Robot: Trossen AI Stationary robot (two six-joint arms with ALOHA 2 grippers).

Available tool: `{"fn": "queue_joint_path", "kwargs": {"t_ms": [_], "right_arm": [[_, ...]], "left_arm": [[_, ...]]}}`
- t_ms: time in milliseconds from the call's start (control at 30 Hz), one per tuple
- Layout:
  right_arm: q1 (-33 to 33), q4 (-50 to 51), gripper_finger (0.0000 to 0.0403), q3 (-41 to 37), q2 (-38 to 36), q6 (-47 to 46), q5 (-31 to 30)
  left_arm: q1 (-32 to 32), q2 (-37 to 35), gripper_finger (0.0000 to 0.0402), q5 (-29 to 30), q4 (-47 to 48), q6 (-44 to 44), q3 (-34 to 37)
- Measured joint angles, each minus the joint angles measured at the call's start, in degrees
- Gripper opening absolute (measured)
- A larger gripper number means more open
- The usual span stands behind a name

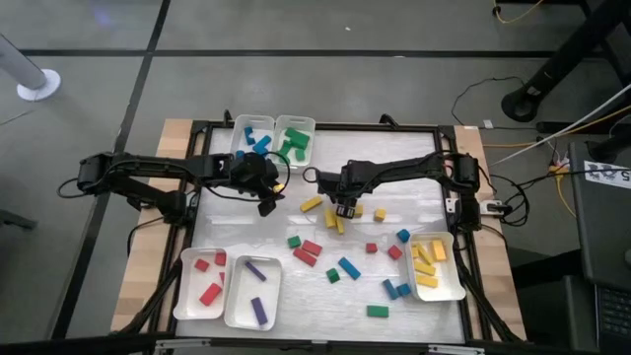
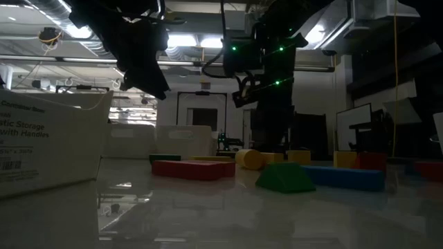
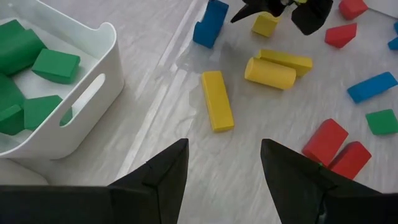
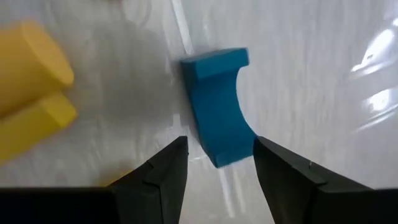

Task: Sort blocks
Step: Put the blue block into the top left white bin

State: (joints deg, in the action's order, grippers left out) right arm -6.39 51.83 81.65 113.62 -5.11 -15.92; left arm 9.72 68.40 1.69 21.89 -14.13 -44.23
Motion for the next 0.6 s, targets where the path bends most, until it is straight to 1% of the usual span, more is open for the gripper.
{"fn": "queue_joint_path", "kwargs": {"t_ms": [100,267,500,600], "right_arm": [[0.0,1.33,0.0182,0.0,0.0,4.65,-0.04],[0.0,2.18,0.0182,0.0,-0.02,9.41,-0.04],[-1.71,2.11,0.0182,0.0,-0.02,11.0,0.06],[-2.95,1.7,0.0182,0.0,0.09,11.07,2.28]], "left_arm": [[0.0,0.0,0.0189,0.02,0.0,0.0,0.0],[0.0,0.0,0.0189,0.05,0.0,0.0,0.0],[0.0,0.0,0.0189,0.72,0.0,2.18,0.0],[0.0,0.0,0.0189,0.73,0.0,2.92,0.0]]}}
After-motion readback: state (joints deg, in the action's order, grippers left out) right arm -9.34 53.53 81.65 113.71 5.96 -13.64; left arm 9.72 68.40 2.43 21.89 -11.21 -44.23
